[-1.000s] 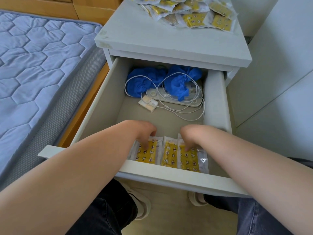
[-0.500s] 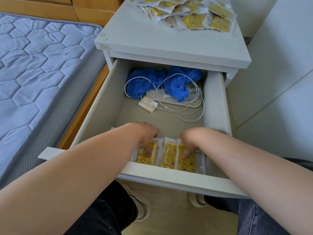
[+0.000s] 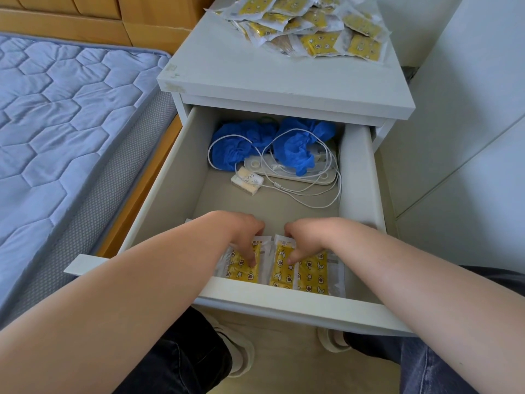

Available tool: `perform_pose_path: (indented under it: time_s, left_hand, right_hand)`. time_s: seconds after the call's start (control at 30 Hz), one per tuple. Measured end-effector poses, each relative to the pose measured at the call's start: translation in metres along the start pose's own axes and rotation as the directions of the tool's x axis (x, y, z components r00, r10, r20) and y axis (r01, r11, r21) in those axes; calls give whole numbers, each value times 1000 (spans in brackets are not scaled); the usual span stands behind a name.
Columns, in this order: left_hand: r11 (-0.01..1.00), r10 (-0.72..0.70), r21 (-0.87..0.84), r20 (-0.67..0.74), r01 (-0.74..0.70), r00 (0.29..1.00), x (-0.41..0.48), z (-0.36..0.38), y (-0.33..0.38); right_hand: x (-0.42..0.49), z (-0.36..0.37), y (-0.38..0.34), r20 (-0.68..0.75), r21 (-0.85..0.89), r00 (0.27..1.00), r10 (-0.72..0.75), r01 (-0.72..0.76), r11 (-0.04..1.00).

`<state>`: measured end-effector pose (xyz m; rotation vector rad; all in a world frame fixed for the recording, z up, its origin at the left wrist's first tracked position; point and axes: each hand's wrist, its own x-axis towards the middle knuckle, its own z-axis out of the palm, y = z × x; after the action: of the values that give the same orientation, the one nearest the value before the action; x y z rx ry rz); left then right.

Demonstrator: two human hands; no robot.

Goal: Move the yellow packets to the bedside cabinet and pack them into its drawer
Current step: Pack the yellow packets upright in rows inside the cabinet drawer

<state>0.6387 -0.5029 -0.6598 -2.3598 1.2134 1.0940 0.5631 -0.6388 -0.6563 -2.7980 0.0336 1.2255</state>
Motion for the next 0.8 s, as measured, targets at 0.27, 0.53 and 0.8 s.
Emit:
perform_pose_path:
  time_s: [0.27, 0.53, 0.8]
  left_hand:
    - [979, -98, 183, 29, 91, 995, 0, 5, 1]
    - [899, -119, 424, -11, 112, 993, 1, 1, -3]
    - [956, 33, 292, -17, -27, 999, 2, 9, 7]
  right_hand:
    - [0, 3, -5, -7, -2, 999, -49, 49, 999]
    - [3, 12, -13, -69, -124, 997, -25, 16, 992]
    - [4, 15, -15, -40, -243, 997, -68, 56, 968]
